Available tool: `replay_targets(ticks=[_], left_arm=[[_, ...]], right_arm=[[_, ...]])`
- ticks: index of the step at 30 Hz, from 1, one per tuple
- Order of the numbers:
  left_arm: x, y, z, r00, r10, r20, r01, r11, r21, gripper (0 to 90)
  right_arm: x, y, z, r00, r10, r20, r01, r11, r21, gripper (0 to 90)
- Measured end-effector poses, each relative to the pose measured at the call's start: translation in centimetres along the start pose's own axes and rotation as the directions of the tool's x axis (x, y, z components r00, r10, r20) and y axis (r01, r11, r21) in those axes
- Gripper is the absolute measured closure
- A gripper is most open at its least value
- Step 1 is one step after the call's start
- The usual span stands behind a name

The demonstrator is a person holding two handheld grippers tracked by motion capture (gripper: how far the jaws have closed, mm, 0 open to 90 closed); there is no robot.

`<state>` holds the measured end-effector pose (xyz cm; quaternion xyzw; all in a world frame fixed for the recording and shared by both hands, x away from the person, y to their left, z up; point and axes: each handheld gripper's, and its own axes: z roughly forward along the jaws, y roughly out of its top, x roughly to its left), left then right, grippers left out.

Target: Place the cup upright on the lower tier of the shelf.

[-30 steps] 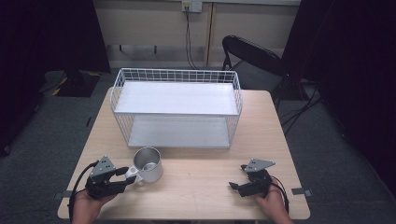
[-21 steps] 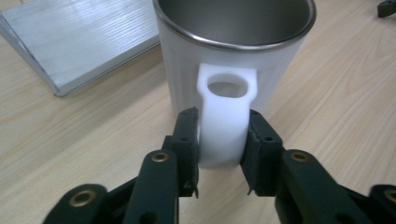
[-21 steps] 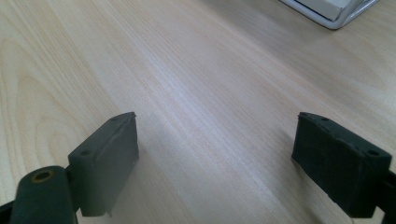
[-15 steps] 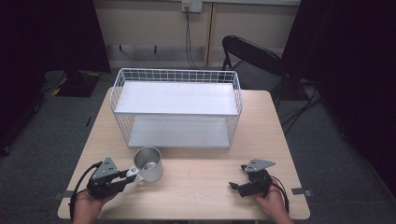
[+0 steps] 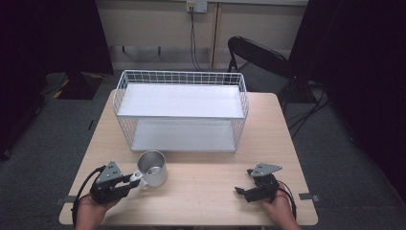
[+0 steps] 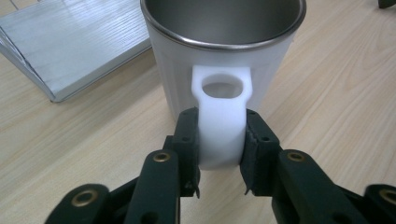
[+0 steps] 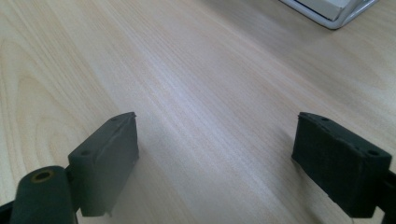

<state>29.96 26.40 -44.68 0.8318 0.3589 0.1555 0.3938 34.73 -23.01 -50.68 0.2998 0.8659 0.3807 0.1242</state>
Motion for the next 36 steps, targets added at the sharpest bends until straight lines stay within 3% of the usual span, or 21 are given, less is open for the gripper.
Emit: replay_targets(ticks=[5, 7, 9, 11, 21, 36], left_arm=[[-0.1, 0.2, 0.2, 0.9999, 0.014, -0.002, -0.014, 0.9998, 0.012, 68.9], [-0.2, 0.3, 0.4, 1.0, 0.002, -0.004, -0.002, 1.0, 0.002, 70.6], [-0.2, 0.5, 0.5, 0.9996, 0.028, -0.005, -0.028, 0.9996, 0.007, 71.3], [-0.3, 0.5, 0.5, 0.9997, 0.026, -0.003, -0.026, 0.9997, 0.001, 71.6], [-0.8, 0.6, 0.2, 0.996, 0.054, -0.071, -0.058, 0.9967, -0.056, 72.0], [-0.4, 0.7, -0.5, 0.9951, 0.009, -0.098, -0.021, 0.9924, -0.122, 72.1]], right_arm=[[0.0, 0.0, 0.0, 1.0, 0.001, 0.001, -0.001, 1.0, 0.0, 13.4], [0.0, 0.0, 0.0, 1.0, 0.001, 0.001, -0.001, 1.0, 0.0, 13.4], [0.0, 0.0, 0.0, 1.0, 0.0, 0.002, 0.0, 1.0, 0.001, 13.4], [0.0, 0.0, 0.0, 1.0, 0.0, 0.002, 0.0, 1.0, 0.0, 13.4], [0.0, 0.0, 0.0, 1.0, 0.0, 0.004, 0.0, 1.0, 0.001, 13.4], [0.0, 0.0, 0.0, 1.0, 0.001, 0.005, -0.001, 1.0, 0.001, 13.4]])
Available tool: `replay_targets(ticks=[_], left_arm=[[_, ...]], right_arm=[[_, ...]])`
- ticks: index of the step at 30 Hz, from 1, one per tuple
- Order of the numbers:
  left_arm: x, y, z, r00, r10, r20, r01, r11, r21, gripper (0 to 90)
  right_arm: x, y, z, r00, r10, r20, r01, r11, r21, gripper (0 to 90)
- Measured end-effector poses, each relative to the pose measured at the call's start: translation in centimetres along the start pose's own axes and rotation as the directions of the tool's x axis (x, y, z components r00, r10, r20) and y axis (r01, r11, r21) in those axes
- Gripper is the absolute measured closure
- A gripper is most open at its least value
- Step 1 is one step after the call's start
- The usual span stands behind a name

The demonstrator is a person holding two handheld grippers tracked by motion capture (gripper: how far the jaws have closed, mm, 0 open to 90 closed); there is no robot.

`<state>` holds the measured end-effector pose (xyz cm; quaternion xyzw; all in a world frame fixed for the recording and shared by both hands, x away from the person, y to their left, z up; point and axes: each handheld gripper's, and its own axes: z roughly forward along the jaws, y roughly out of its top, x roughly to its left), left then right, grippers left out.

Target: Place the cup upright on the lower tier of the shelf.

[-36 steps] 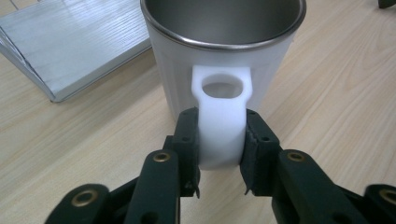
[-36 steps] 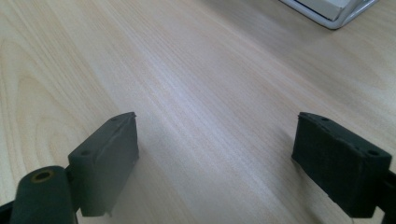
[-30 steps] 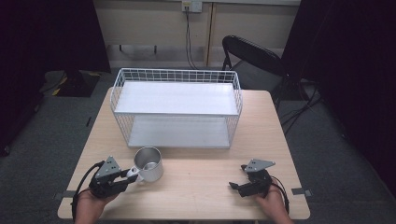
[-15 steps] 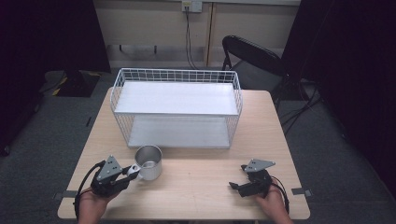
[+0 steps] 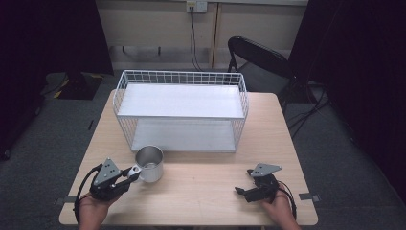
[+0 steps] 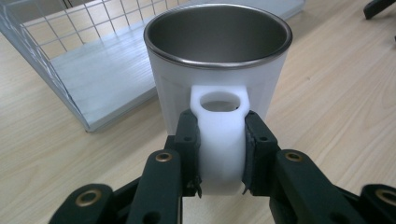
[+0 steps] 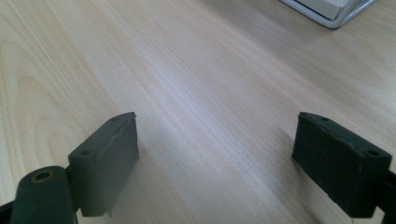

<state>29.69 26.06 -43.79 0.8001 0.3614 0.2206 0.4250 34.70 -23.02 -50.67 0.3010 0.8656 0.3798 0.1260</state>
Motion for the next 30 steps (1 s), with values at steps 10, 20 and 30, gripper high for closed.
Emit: replay_targets(ticks=[10, 20, 30], left_arm=[[0.1, 0.7, 0.3, 1.0, -0.006, -0.006, 0.006, 0.9998, -0.019, 72.1], [-0.1, 2.0, 1.0, 0.9994, -0.03, -0.018, 0.029, 0.998, -0.056, 72.1], [-0.3, 2.9, 2.0, 0.999, -0.033, -0.031, 0.031, 0.9975, -0.063, 72.1]], right_arm=[[0.0, 0.0, 0.0, 1.0, 0.002, 0.0, -0.002, 1.0, -0.002, 13.4], [0.0, 0.0, 0.0, 1.0, 0.002, 0.001, -0.002, 1.0, -0.001, 13.4], [0.0, 0.0, 0.0, 1.0, 0.002, 0.001, -0.002, 1.0, -0.001, 13.4]])
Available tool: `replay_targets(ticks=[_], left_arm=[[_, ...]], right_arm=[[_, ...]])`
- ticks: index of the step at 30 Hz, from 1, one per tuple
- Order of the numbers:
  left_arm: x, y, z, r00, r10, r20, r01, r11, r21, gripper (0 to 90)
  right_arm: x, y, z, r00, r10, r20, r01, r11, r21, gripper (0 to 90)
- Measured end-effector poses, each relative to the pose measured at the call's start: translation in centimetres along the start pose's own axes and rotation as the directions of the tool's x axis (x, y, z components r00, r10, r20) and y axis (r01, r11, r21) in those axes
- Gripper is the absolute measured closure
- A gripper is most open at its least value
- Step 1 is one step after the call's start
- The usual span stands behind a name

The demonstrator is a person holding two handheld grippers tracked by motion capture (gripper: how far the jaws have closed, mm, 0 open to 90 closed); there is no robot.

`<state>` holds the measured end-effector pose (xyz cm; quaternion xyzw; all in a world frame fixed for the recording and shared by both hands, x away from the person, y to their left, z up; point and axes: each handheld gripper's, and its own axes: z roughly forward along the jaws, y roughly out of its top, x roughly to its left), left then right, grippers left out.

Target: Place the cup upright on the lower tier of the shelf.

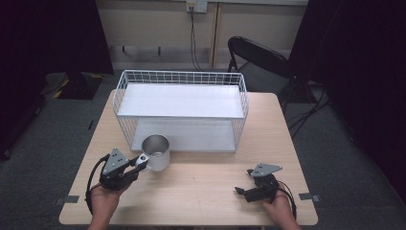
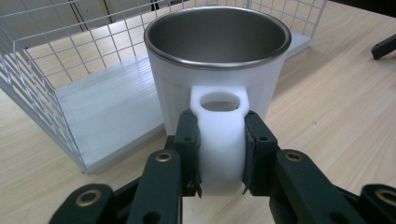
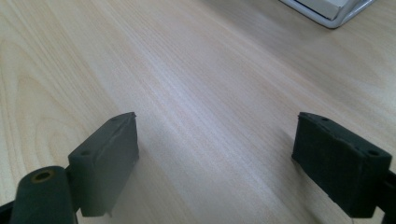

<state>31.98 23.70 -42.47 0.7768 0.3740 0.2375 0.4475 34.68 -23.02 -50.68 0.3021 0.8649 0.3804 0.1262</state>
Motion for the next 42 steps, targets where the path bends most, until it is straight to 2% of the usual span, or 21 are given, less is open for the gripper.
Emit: replay_targets(ticks=[3, 8, 14, 23, 29, 42], left_arm=[[0.0, 0.3, 0.2, 0.9999, 0.009, -0.006, -0.009, 1.0, 0.003, 72.1], [0.0, 0.7, 0.5, 1.0, 0.001, -0.01, -0.001, 1.0, -0.006, 72.1], [0.0, 1.0, 1.0, 0.9999, 0.003, -0.016, -0.003, 1.0, 0.007, 72.1], [0.1, 1.7, 1.8, 0.9994, -0.017, -0.031, 0.017, 0.9999, -0.003, 72.1], [0.3, 2.1, 2.2, 0.9991, -0.007, -0.041, 0.007, 1.0, 0.002, 72.1], [0.5, 2.5, 3.0, 0.9982, -0.013, -0.059, 0.013, 0.9999, 0.0, 72.1]], right_arm=[[0.0, 0.0, 0.0, 1.0, 0.0, 0.0, 0.0, 1.0, 0.0, 13.4], [0.0, 0.0, 0.0, 1.0, 0.0, 0.0, 0.0, 1.0, 0.0, 13.4], [0.0, 0.0, 0.0, 1.0, 0.0, -0.001, 0.0, 1.0, 0.0, 13.4], [0.0, 0.0, 0.0, 1.0, 0.0, 0.0, 0.0, 1.0, 0.0, 13.4], [0.0, 0.0, 0.0, 1.0, 0.001, 0.001, -0.001, 1.0, 0.0, 13.4], [0.0, 0.0, 0.0, 1.0, 0.003, 0.002, -0.003, 1.0, 0.001, 13.4]])
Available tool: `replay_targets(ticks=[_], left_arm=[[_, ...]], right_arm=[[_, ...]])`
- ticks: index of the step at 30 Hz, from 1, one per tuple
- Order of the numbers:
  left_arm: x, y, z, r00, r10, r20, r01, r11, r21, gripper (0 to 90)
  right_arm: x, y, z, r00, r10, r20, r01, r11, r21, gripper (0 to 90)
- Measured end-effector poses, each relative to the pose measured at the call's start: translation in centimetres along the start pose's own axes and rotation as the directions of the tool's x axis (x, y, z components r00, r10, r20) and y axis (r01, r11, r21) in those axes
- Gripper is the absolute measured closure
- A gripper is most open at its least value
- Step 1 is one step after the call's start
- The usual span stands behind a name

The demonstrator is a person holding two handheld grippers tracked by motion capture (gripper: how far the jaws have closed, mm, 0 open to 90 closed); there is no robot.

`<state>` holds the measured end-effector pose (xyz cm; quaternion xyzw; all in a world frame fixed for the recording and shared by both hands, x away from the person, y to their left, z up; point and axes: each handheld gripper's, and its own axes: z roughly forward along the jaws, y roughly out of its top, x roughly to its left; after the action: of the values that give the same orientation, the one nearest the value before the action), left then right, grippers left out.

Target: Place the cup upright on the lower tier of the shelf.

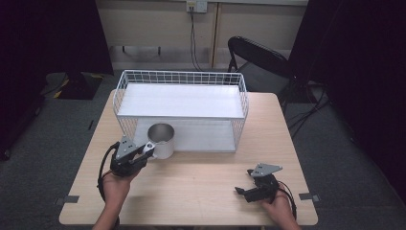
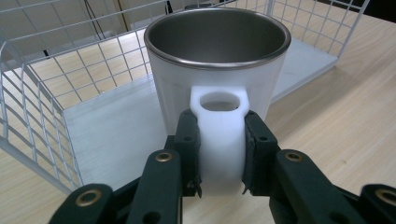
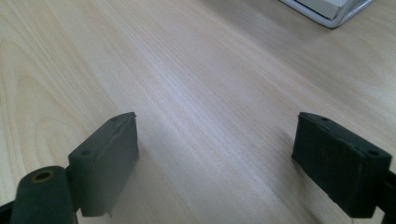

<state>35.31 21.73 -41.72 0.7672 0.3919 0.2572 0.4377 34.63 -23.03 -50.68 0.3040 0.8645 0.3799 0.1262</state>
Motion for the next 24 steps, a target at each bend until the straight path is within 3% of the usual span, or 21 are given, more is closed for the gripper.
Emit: replay_targets(ticks=[24], left_arm=[[-0.1, 0.8, 2.0, 0.9993, -0.002, -0.037, 0.002, 1.0, 0.004, 72.1]], right_arm=[[0.0, 0.0, 0.0, 1.0, 0.0, 0.0, 0.0, 1.0, 0.0, 13.4]])
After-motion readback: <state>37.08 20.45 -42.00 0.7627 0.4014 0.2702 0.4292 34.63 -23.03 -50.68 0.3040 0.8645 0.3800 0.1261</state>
